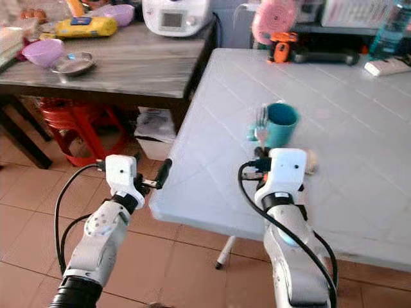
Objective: Setting the table
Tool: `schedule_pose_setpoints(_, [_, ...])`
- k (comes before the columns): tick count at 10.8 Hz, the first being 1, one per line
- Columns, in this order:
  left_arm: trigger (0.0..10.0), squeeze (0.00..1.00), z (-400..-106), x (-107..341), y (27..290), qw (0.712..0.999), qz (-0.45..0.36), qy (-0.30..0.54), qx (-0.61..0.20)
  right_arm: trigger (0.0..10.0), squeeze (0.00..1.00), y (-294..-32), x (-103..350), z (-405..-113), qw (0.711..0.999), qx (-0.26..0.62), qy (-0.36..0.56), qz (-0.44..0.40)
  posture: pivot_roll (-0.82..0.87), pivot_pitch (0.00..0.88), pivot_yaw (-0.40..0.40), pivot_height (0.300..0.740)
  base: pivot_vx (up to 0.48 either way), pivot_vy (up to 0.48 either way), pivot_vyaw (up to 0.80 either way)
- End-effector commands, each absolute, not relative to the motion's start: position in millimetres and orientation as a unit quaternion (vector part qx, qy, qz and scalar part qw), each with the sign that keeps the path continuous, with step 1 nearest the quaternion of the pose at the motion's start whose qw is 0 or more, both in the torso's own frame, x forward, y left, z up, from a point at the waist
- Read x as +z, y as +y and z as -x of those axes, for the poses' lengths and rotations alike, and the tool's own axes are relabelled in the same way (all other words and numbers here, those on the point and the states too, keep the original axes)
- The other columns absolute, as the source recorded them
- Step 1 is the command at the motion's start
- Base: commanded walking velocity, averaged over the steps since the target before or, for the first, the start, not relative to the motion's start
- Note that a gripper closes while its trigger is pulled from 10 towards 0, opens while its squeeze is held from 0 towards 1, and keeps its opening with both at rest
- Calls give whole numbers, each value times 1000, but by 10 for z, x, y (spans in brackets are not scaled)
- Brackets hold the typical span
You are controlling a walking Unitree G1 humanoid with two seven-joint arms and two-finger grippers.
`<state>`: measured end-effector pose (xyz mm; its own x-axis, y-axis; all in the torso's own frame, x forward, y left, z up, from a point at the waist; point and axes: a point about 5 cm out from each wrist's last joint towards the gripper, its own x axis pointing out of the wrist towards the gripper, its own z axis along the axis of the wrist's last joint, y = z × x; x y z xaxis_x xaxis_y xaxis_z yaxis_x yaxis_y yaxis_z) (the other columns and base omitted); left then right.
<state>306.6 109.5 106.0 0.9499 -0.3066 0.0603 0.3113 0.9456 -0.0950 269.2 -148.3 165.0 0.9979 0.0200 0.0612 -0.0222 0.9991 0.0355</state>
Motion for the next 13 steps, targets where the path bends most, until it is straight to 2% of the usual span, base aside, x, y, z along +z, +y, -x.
schedule_pose_setpoints(1, [10000, 0, -3070, 1048, 1141, 987, 39, -22, -152, 10000, 0, -1437, 1660, -2701, 999, 19, -36, -21, -163, 55, 83, 740, 0, 458, -413])
schedule_pose_setpoints(6, [10000, 0, -3078, 1032, 1077, 987, 38, -23, -157, 10000, 0, -1451, 1655, -2698, 999, 19, -38, -16, -175, 51, 80, 740, 0, 461, -632])
schedule_pose_setpoints(13, [10000, 0, -3070, 1047, 1044, 986, 32, -30, -161, 10000, 0, -1433, 1633, -2698, 999, 15, -44, -24, -160, 61, 91, 740, 0, 480, 0])
